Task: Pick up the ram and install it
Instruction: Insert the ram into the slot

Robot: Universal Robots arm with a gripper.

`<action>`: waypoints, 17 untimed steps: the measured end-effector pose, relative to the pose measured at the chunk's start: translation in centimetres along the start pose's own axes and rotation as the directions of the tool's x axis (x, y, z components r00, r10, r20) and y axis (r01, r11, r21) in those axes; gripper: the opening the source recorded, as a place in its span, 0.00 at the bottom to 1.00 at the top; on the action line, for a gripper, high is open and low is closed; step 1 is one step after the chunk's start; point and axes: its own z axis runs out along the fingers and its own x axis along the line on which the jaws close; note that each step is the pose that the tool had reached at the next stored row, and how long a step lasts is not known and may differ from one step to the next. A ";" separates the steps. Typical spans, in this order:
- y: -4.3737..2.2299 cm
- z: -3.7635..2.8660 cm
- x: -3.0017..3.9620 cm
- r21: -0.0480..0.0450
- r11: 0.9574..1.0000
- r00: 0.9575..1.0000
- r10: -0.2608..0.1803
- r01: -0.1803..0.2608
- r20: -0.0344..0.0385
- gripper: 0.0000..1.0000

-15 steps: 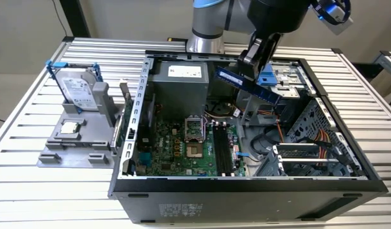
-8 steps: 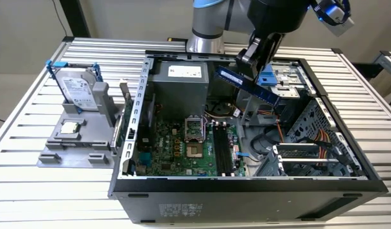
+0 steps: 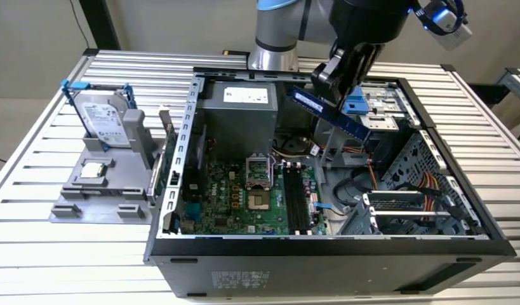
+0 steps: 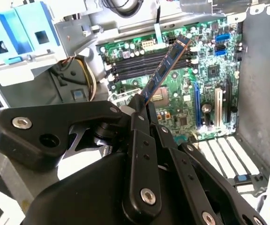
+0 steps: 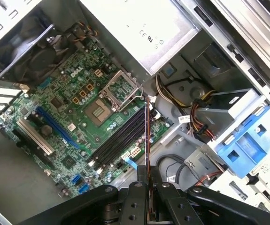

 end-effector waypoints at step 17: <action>0.00 0.01 0.01 0.004 0.990 0.990 0.142 -0.142 0.002 0.00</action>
